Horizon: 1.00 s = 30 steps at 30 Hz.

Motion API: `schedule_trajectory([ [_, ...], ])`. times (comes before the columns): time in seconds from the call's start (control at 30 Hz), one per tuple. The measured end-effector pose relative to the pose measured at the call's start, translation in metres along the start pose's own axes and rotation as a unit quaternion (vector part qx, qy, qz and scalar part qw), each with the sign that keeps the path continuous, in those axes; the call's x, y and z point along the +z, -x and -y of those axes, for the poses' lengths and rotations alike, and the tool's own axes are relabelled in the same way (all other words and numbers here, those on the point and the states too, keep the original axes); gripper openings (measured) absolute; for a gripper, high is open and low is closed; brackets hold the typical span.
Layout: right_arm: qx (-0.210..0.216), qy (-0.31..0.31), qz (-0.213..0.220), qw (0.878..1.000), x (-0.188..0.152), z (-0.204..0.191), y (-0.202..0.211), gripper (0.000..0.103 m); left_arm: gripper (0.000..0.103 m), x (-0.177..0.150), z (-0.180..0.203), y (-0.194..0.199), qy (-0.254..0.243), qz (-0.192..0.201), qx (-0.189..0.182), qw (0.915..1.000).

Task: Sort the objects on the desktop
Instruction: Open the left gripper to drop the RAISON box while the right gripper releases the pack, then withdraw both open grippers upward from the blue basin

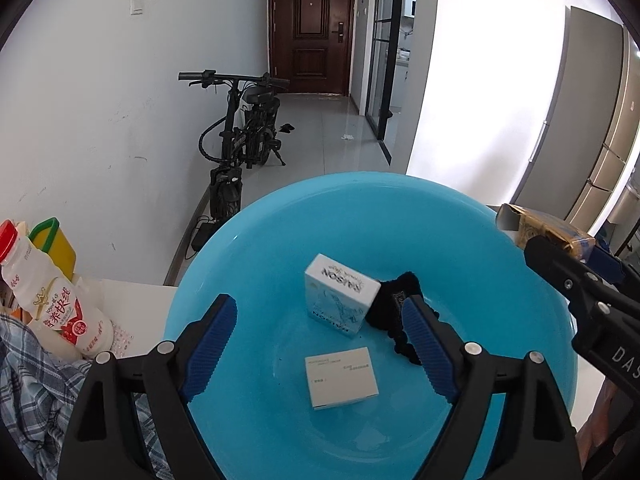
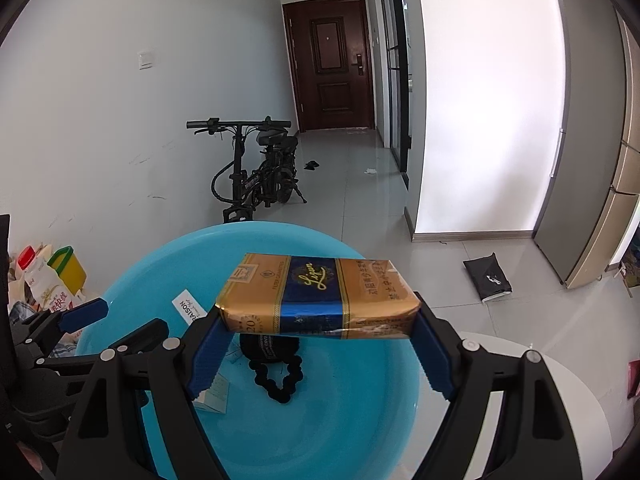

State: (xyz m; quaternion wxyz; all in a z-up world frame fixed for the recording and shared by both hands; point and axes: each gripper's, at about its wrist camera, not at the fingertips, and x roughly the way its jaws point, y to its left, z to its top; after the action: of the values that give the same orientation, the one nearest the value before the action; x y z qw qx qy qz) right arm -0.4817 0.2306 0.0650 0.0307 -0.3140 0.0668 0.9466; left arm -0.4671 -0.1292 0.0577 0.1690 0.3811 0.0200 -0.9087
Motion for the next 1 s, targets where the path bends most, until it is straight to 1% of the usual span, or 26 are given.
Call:
schedule_trajectory([
  [0.3,0.002,0.004,-0.007,1.000,0.003,-0.003,-0.001,0.081,0.087,-0.005,0.003,-0.001,-0.015,-0.005,0.013,0.9998],
  [0.47,-0.001,0.003,-0.008,1.000,0.004,-0.006,0.000,0.082,0.087,-0.005,0.003,-0.001,-0.013,-0.004,0.012,0.9998],
  [0.63,0.009,-0.003,-0.010,1.000,0.005,-0.006,0.001,0.084,0.087,-0.006,0.000,0.002,-0.007,0.000,0.012,0.9999],
  [0.73,0.015,-0.001,-0.011,1.000,0.005,-0.008,0.001,0.087,0.087,-0.005,-0.002,0.002,-0.006,-0.004,0.021,0.9998],
  [0.8,0.019,0.001,-0.013,1.000,0.005,-0.009,0.000,0.096,0.087,-0.004,-0.002,0.000,-0.009,-0.010,0.026,0.9996],
  [0.93,0.017,0.005,-0.012,1.000,0.004,-0.010,0.000,0.097,0.087,-0.007,-0.005,0.001,-0.012,-0.016,0.019,0.9996],
  [1.0,0.011,0.005,-0.013,1.000,0.006,-0.009,0.001,0.097,0.087,-0.010,-0.009,0.007,-0.005,-0.002,0.028,0.9996],
])
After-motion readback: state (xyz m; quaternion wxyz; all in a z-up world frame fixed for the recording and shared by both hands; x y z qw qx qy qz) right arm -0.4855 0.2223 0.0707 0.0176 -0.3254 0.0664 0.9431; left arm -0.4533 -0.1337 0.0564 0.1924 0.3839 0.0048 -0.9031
